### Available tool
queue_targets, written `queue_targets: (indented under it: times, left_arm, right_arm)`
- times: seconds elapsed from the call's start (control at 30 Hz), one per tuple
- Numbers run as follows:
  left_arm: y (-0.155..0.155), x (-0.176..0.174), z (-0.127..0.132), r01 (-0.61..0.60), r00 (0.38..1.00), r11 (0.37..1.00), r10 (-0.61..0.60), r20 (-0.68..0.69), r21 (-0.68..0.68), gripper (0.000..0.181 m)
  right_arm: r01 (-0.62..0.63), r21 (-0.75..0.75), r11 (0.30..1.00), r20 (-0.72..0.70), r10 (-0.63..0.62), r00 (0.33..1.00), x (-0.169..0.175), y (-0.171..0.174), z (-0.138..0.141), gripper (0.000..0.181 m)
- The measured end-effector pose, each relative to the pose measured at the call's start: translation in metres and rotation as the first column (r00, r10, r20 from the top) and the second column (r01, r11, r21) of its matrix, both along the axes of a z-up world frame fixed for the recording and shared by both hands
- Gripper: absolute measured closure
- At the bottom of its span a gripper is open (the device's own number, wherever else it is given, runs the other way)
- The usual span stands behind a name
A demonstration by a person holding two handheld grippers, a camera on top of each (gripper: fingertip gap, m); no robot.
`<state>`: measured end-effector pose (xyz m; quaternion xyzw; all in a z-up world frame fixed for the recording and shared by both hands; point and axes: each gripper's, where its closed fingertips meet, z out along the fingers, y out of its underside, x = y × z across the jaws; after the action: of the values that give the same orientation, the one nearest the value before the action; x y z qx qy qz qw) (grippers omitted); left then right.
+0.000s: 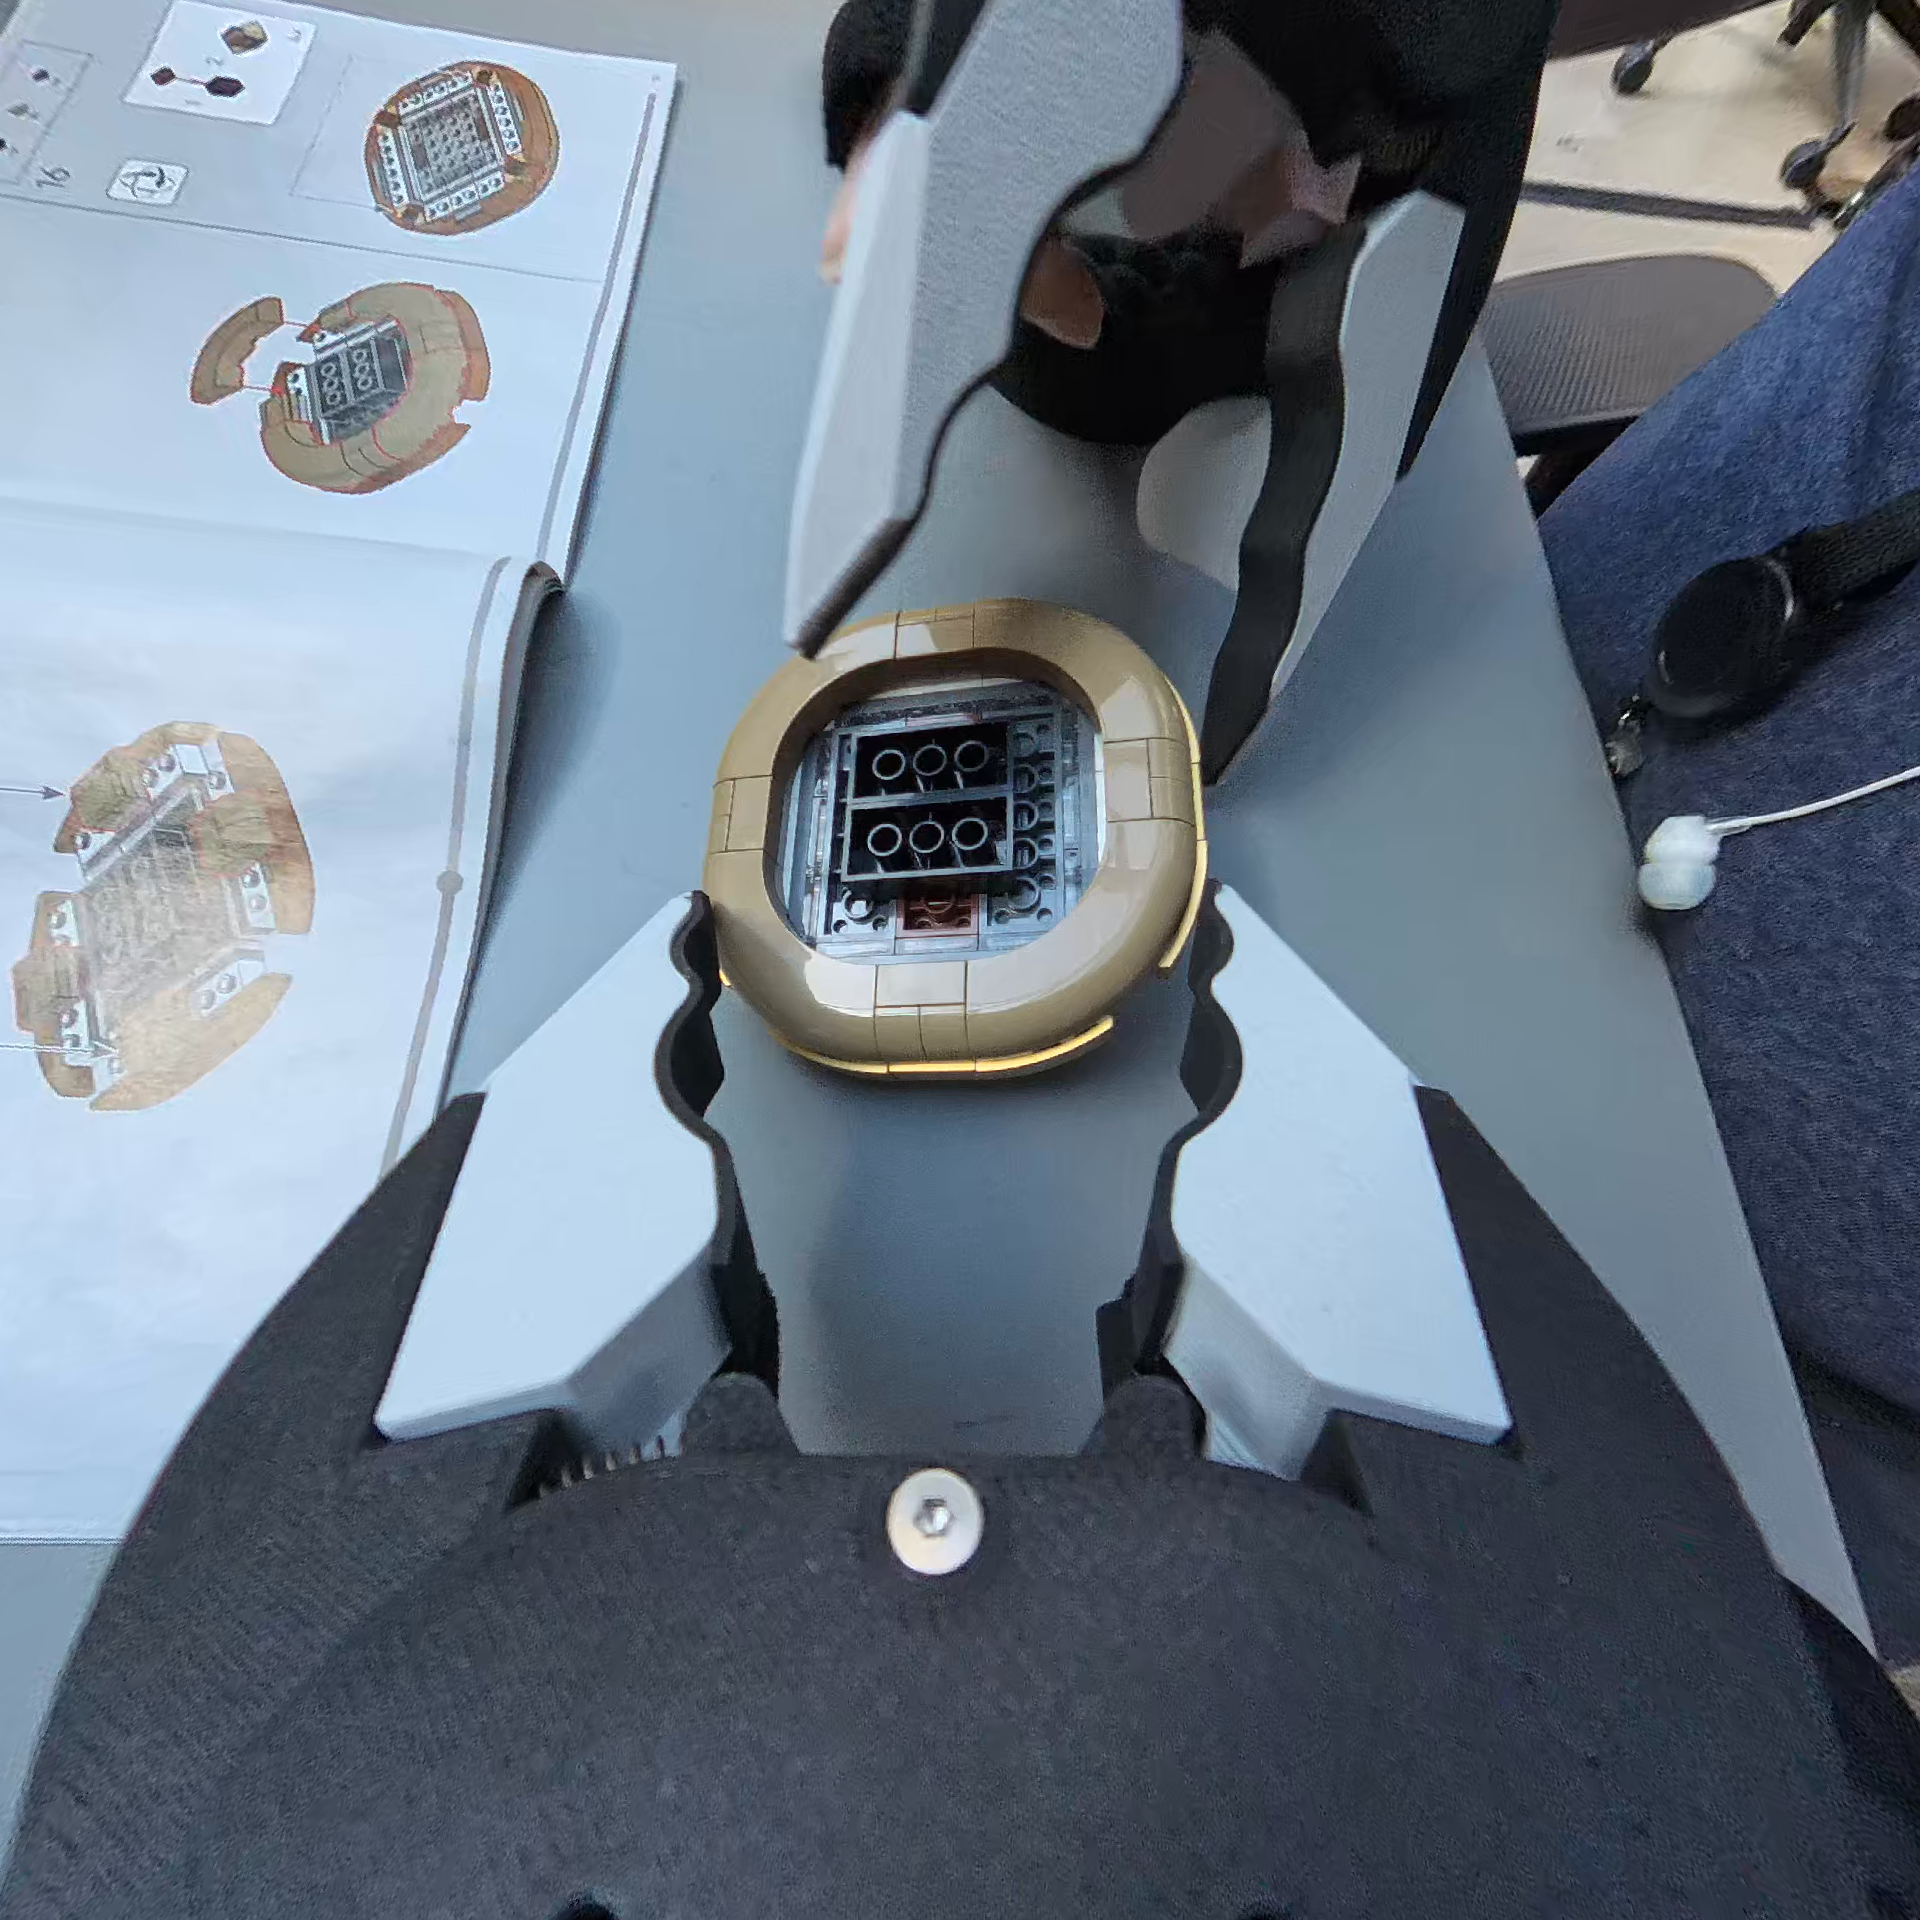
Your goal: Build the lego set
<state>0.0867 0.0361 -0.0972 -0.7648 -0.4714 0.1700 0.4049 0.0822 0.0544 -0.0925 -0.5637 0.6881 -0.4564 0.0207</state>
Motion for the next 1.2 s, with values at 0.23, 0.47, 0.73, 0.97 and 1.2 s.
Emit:
queue_targets:
  times: [0.23,0.47,0.73,0.97,1.2]
  left_arm:
    - [-0.001,-0.002,0.016,-0.039,0.997,0.95,0.016,0.075,0.311,0.091]
    - [-0.016,0.024,0.078,-0.167,0.972,0.83,0.228,-0.051,0.532,0.095]
    - [-0.012,0.046,0.066,-0.33,0.919,0.787,0.393,-0.011,0.521,0.102]
    - [-0.019,0.035,0.043,-0.559,0.804,0.824,0.566,-0.181,0.092,0.073]
    - [-0.003,0.022,0.045,-0.547,0.768,0.495,0.617,0.17,0.675,0.11]
  right_arm:
    - [-0.015,-0.241,0.97,-0.296,-0.058,0.953,-0.001,-0.027,0.002,0.158]
    - [0.015,0.545,0.838,0.487,-0.331,0.809,0.007,-0.012,0.042,0.163]
    - [-0.394,0.879,0.269,0.458,-0.705,0.541,0.013,-0.03,0.026,0.163]
    - [-0.571,0.8,0.184,0.429,-0.84,0.332,0.019,-0.04,0.036,0.163]
    - [-0.573,0.71,0.409,0.538,-0.84,0.067,0.012,-0.045,0.054,0.163]
